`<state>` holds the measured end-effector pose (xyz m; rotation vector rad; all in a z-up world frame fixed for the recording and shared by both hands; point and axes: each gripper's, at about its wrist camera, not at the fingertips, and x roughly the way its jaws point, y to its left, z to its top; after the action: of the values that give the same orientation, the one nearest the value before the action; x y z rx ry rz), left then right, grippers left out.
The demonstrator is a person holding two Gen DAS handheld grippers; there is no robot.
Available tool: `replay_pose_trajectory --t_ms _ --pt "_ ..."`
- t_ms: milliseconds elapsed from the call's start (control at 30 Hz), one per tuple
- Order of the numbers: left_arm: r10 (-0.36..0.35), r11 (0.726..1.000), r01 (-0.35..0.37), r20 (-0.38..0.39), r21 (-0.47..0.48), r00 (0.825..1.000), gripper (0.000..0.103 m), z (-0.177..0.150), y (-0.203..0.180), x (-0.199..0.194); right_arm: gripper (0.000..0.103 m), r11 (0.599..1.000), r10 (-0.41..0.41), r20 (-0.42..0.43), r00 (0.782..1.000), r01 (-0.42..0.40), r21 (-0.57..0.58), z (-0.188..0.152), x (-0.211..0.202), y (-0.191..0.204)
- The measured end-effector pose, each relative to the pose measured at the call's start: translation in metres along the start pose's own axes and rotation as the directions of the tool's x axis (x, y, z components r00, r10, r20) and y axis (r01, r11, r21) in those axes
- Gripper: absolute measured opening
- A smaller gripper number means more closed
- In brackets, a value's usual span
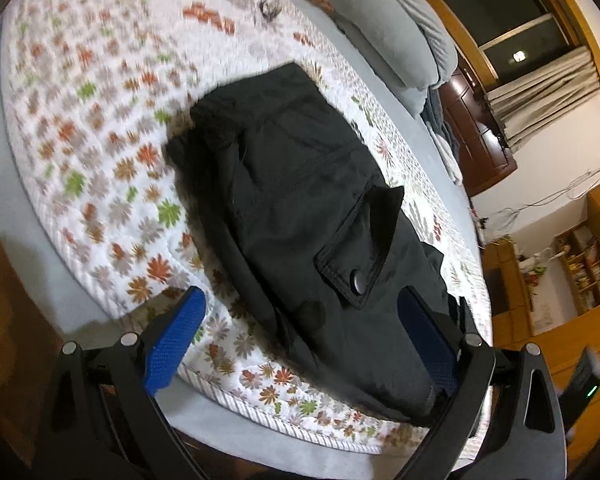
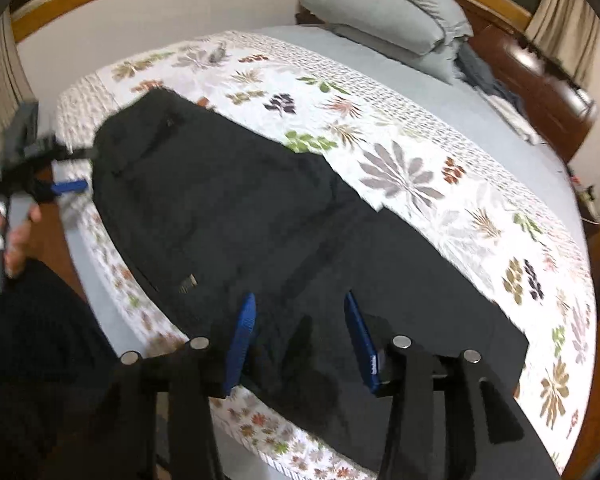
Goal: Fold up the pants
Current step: 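Lay the held pants end onto the folded pants with the right tool, then lower the left tool onto the folded pants end and close it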
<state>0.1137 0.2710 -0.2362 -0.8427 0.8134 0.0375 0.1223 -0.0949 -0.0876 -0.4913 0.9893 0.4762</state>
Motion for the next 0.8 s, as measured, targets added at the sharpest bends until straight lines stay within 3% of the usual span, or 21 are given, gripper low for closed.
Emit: replay_pose_trajectory --t_ms 133,233,400,533,800 --pt "0.017 0.999 -0.019 0.042 0.048 0.999 0.096 -0.004 -0.010 -0.011 0.051 0.996 0.086 -0.037 0.996 -0.085 0.030 0.040 0.009 -0.009" --pt "0.023 0.999 -0.025 0.057 0.032 0.998 0.096 -0.004 -0.011 -0.014 0.056 0.989 0.148 -0.065 0.987 -0.147 0.033 0.076 0.023 -0.010" --pt "0.052 0.999 -0.053 0.050 0.014 0.997 0.096 -0.007 -0.009 -0.016 0.067 0.983 0.176 -0.125 0.976 -0.182 -0.037 0.147 0.057 0.009" --pt "0.075 0.997 -0.076 0.043 0.026 0.996 0.096 -0.007 -0.006 -0.017 0.070 0.966 0.235 -0.183 0.955 -0.250 -0.063 0.201 0.095 0.029" --pt "0.107 0.993 -0.108 0.018 0.043 0.994 0.096 0.012 0.003 -0.013 0.081 0.932 0.271 -0.303 0.914 -0.327 -0.154 0.266 0.171 0.076"
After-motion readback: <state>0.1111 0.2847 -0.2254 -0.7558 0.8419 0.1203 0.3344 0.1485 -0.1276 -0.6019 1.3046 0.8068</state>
